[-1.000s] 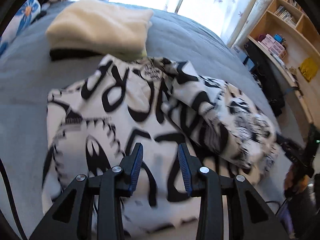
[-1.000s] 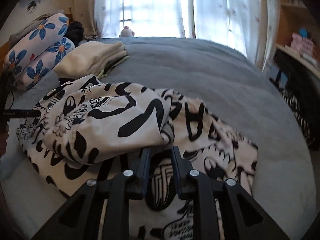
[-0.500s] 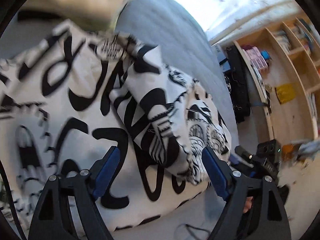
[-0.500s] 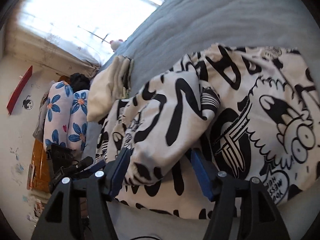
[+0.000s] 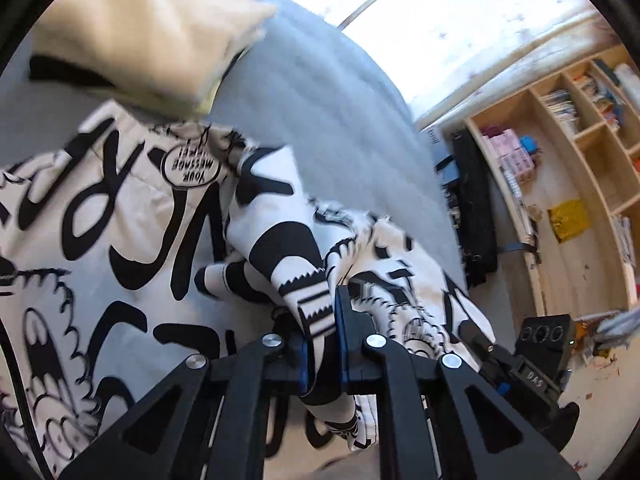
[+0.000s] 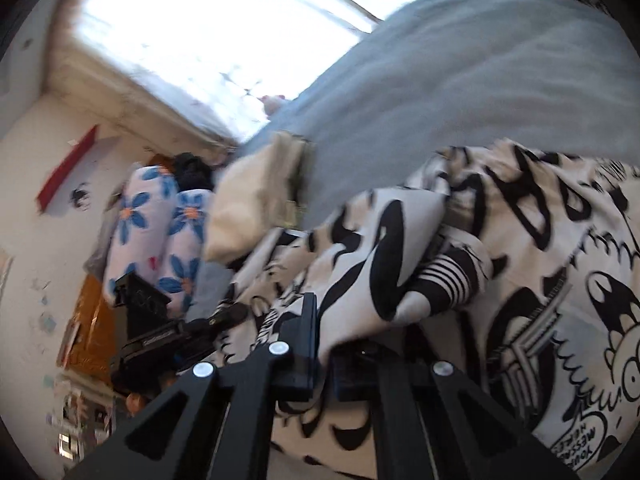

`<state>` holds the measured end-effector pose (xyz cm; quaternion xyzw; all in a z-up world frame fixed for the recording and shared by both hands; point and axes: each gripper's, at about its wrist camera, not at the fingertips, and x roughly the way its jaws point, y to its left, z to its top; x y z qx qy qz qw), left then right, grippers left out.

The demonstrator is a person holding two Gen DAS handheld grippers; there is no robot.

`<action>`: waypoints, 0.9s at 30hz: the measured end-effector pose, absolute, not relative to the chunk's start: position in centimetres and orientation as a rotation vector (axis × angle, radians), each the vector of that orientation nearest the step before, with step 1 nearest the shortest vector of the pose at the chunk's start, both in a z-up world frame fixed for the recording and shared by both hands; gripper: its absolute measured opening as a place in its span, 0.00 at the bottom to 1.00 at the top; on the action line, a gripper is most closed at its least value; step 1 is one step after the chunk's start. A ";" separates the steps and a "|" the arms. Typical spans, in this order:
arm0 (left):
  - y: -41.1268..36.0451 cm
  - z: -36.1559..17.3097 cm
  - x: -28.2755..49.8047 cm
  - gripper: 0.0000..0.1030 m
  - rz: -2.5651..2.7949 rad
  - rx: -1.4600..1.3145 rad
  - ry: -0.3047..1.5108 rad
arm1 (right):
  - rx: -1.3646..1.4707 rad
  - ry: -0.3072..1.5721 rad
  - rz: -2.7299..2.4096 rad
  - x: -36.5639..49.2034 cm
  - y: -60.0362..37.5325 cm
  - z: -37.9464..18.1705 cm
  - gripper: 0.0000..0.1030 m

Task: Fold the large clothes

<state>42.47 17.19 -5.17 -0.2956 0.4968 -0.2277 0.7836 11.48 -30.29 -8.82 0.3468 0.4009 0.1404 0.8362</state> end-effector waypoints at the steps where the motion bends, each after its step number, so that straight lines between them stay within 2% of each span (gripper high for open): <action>1: 17.3 -4.8 42.0 0.08 -0.485 -0.611 1.084 | 0.719 0.858 0.295 11.0 -30.1 -9.0 0.05; 3: 16.9 -5.9 40.6 0.08 -0.446 -0.501 1.145 | 0.689 0.925 0.250 9.8 -29.9 -11.0 0.05; 6: 15.9 -10.2 38.7 0.08 -0.371 -0.347 1.282 | 0.710 1.136 0.136 8.1 -30.0 -17.4 0.05; 8: 15.6 -12.0 37.8 0.08 -0.359 -0.329 1.317 | 0.757 1.137 0.119 6.7 -30.4 -18.9 0.03; 10: 15.1 -11.6 37.4 0.09 -0.353 -0.295 1.287 | 0.761 1.119 0.098 5.9 -30.7 -18.2 0.08; 12: 14.4 -10.6 37.3 0.14 -0.332 -0.241 1.279 | 0.708 1.122 0.051 5.7 -30.8 -16.7 0.22; 15: 13.9 -8.5 37.0 0.18 -0.284 -0.156 1.224 | 0.580 1.061 -0.015 5.6 -30.7 -13.2 0.24; 18: 13.4 -5.3 36.5 0.31 -0.229 -0.105 1.102 | 0.458 0.971 -0.072 6.0 -30.4 -10.3 0.24; 20: 13.2 -3.6 36.5 0.48 -0.221 -0.140 1.015 | 0.418 0.928 -0.068 6.8 -29.8 -9.1 0.24; 21: 12.9 -3.0 36.6 0.60 -0.215 -0.159 0.978 | 0.395 0.918 -0.054 7.7 -29.2 -8.8 0.24; 22: 12.8 -2.7 36.9 0.65 -0.214 -0.168 0.952 | 0.385 0.909 -0.033 8.9 -28.3 -8.5 0.24; 27: 9.4 -3.9 39.4 0.65 -0.258 -0.161 0.968 | 0.306 0.901 0.039 13.9 -24.6 -9.9 0.25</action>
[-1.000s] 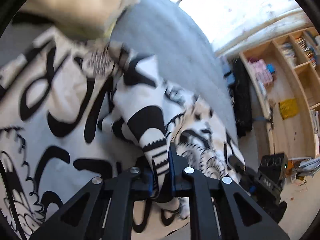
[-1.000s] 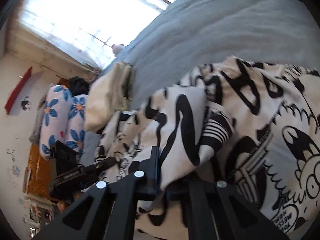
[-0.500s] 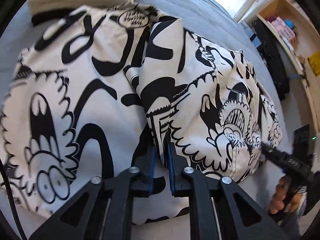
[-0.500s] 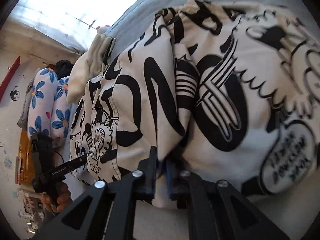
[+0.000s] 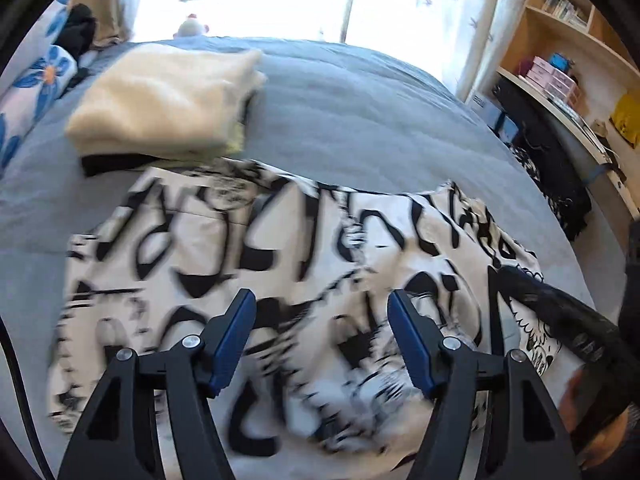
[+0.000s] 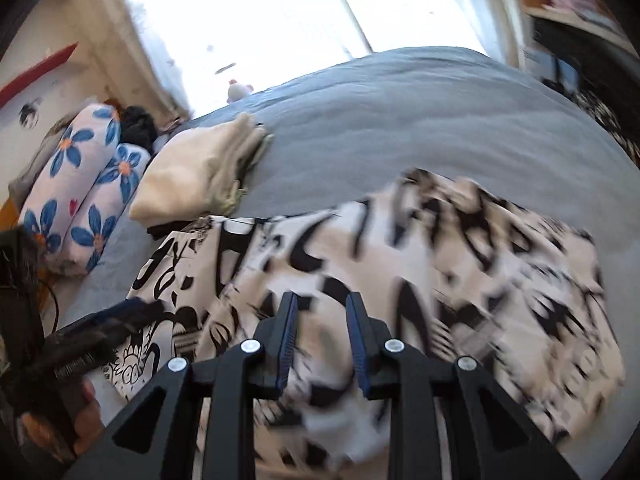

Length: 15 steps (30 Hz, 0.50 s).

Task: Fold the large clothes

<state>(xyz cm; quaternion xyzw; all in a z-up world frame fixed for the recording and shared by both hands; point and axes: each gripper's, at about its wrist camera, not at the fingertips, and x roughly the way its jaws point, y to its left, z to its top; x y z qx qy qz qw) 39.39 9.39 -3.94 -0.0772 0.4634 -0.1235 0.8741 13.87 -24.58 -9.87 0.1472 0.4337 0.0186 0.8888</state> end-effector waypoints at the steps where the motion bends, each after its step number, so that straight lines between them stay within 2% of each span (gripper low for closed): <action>1: 8.7 -4.5 39.8 0.65 -0.260 -0.161 0.973 | 0.305 0.910 0.053 14.5 -23.9 -10.5 0.25; 5: 6.4 -9.2 41.3 0.65 -0.170 -0.008 1.089 | 0.240 0.988 0.005 15.9 -24.2 -14.2 0.25; 7: 6.7 -11.0 41.2 0.65 -0.150 0.022 1.106 | 0.223 1.011 -0.002 15.4 -25.6 -15.8 0.29; 12: 8.2 -10.4 39.9 0.65 -0.153 -0.010 1.069 | 0.184 1.002 -0.119 13.0 -28.4 -15.3 0.29; 15: 8.8 -9.3 39.6 0.65 -0.127 -0.047 1.086 | 0.259 1.007 -0.117 11.8 -29.8 -14.7 0.29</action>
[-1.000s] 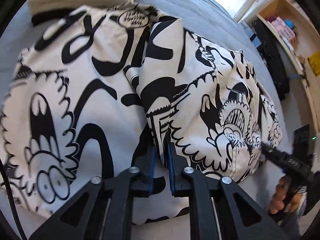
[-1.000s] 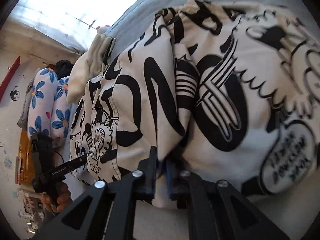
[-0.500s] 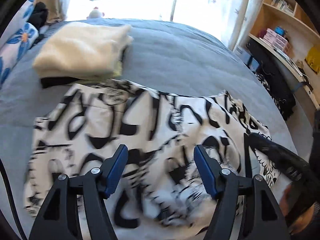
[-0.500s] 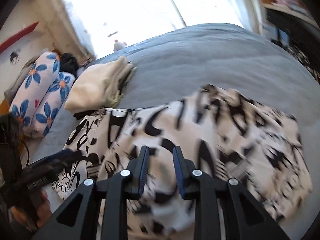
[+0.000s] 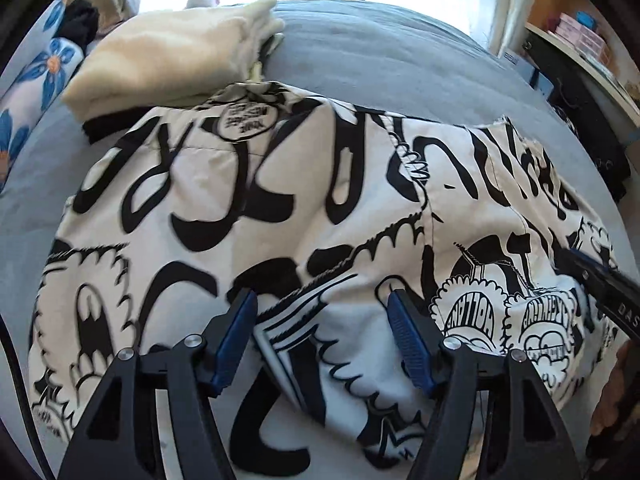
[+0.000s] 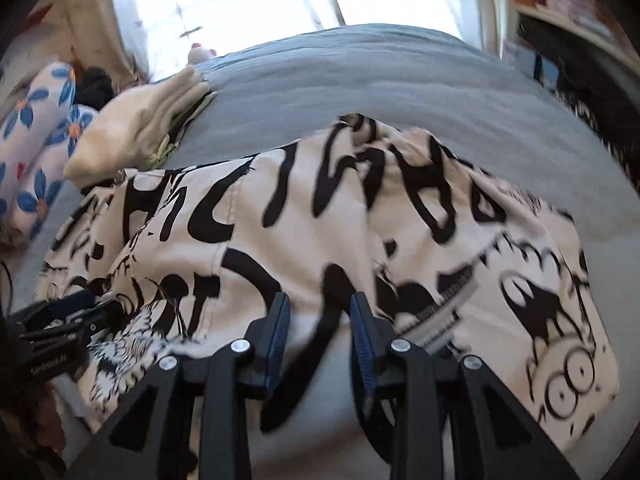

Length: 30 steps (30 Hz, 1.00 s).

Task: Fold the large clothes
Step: 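Open both tools and withdraw them from the folded jacket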

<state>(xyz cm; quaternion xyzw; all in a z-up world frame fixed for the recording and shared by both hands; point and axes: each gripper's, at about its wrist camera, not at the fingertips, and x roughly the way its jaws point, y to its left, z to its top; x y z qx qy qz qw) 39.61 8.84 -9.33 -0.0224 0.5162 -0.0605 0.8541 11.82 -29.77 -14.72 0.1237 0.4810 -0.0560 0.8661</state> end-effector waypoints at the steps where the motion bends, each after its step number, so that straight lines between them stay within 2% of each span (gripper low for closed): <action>1: 9.1 -9.0 39.4 0.65 -0.119 -0.051 1.084 | 0.276 1.008 -0.123 11.3 -30.0 -14.4 0.29; 3: 9.7 -7.9 38.6 0.65 -0.097 -0.055 1.079 | 0.254 0.998 -0.131 10.7 -29.6 -13.6 0.32; 18: 11.7 1.2 32.2 0.65 -0.042 -0.067 0.989 | 0.285 0.905 -0.027 7.2 -24.7 -3.7 0.32; 30: 12.0 5.3 26.5 0.65 -0.070 -0.045 0.934 | 0.203 0.854 0.028 2.3 -22.5 3.6 0.32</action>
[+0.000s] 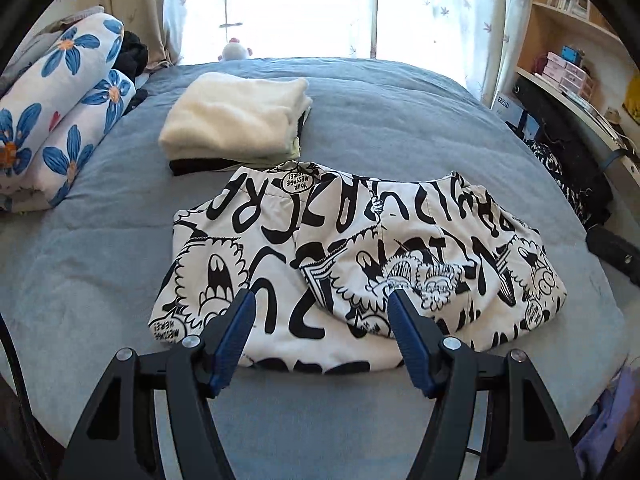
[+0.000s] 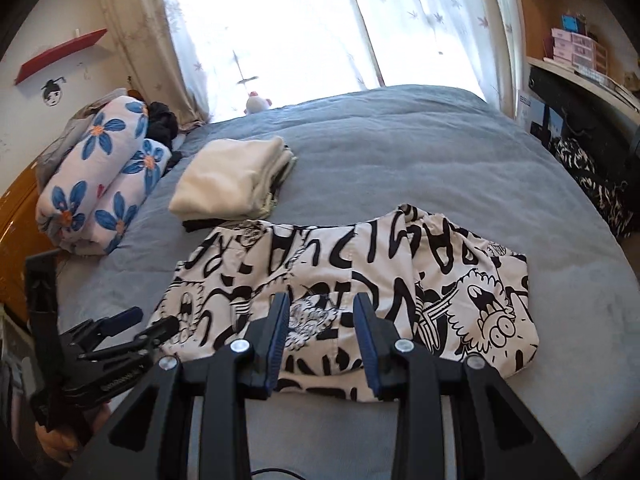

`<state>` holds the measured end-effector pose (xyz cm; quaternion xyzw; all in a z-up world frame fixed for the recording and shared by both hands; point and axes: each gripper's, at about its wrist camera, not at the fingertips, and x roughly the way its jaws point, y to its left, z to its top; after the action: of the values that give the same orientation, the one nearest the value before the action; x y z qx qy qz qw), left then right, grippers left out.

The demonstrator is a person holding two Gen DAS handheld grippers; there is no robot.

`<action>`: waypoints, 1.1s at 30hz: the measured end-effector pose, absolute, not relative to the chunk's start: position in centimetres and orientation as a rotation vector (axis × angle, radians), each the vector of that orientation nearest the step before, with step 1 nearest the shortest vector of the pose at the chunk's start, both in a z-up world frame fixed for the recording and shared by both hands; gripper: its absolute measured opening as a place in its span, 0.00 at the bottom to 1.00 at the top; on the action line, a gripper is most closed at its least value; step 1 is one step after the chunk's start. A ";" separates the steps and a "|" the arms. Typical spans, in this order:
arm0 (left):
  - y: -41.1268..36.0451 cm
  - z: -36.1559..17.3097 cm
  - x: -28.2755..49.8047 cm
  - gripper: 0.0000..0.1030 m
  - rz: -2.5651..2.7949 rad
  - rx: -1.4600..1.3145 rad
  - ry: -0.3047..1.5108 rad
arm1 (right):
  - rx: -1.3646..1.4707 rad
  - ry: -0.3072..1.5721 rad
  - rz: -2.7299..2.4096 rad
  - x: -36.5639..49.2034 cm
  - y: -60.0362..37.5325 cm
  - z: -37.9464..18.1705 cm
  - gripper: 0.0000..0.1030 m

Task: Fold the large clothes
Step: 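Open both tools and withdraw them from the folded jacket, then grasp the jacket's side edge with the left tool and lift it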

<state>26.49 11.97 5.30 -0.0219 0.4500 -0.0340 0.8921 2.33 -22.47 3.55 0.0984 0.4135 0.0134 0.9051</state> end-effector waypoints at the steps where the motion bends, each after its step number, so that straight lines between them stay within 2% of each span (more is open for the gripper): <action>1: 12.0 5.4 26.1 0.65 -0.074 -0.043 0.936 | 0.200 0.854 0.039 1.9 -22.3 4.0 0.32; 6: 12.6 5.5 24.7 0.65 -0.075 -0.034 0.948 | 0.149 0.850 0.073 0.2 -21.5 5.2 0.40; 14: 14.1 4.5 23.8 0.65 -0.050 -0.028 0.982 | 0.144 0.928 0.169 -1.2 -21.4 4.5 0.41; 18: 14.9 3.6 23.8 0.65 -0.041 -0.019 0.999 | 0.056 0.931 0.165 -1.9 -20.8 3.8 0.41; 23: 16.1 0.9 24.2 0.65 -0.025 -0.052 1.060 | 0.075 0.972 0.141 -1.1 -21.2 1.3 0.41; 33: 21.0 -6.6 24.5 0.65 -0.054 -0.326 1.180 | 0.175 0.901 0.022 0.0 -21.5 -3.4 0.41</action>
<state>24.50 20.99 -6.64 -0.1530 0.5539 -0.0255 0.8180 -0.04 -21.49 -3.45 0.0847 0.4346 0.0104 0.8966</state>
